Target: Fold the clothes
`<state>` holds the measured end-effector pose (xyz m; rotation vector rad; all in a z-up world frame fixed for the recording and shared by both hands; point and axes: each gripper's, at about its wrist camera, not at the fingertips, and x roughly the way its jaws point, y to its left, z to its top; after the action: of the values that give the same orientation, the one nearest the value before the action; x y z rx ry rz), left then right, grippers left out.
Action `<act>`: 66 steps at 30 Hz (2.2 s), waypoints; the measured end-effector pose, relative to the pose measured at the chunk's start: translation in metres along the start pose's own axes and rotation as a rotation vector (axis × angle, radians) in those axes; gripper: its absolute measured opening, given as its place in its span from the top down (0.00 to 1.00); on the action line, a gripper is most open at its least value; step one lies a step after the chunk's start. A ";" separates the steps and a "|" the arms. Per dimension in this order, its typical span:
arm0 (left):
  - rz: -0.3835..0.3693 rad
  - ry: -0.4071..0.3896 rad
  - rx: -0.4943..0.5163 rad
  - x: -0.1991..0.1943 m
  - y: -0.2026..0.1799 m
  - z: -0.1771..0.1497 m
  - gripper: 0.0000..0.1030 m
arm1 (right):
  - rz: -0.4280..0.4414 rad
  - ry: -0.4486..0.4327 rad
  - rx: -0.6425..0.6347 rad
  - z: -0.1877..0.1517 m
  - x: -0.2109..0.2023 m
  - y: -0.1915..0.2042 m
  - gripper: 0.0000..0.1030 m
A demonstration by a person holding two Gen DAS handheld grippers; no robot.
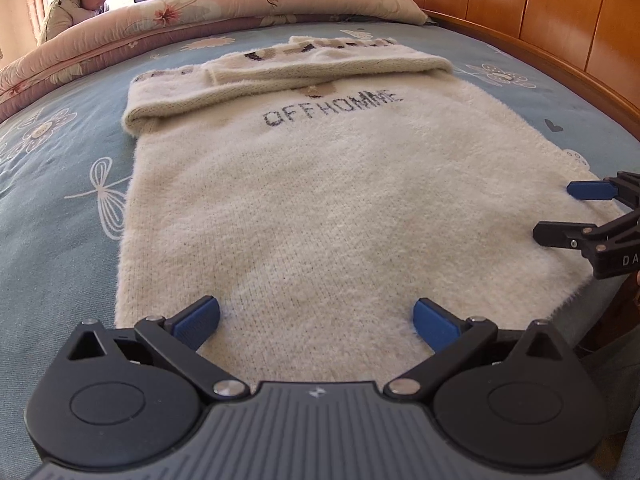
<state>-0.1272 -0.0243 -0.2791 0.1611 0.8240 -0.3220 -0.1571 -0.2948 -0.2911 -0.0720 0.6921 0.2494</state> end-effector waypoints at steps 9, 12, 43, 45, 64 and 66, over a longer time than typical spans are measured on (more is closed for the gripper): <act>0.001 -0.023 -0.008 -0.001 0.001 -0.004 0.01 | -0.065 -0.044 0.020 -0.010 -0.001 0.009 0.00; 0.000 -0.027 -0.001 -0.002 0.001 -0.005 0.01 | -0.084 -0.084 0.036 -0.017 -0.004 0.012 0.00; -0.106 0.054 -0.477 0.102 0.137 0.142 0.01 | -0.002 -0.127 0.117 0.009 0.010 0.015 0.00; -0.125 0.048 -0.484 0.095 0.136 0.141 0.01 | -0.009 -0.127 0.110 0.009 0.011 0.016 0.00; -0.122 0.112 -0.478 0.049 0.113 0.113 0.01 | -0.016 -0.133 0.099 0.005 0.010 0.015 0.00; -0.147 0.124 -0.479 0.045 0.107 0.104 0.01 | -0.018 -0.135 0.091 0.004 0.010 0.015 0.00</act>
<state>0.0098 0.0385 -0.2415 -0.3309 1.0154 -0.2458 -0.1514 -0.2773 -0.2939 0.0255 0.5673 0.2037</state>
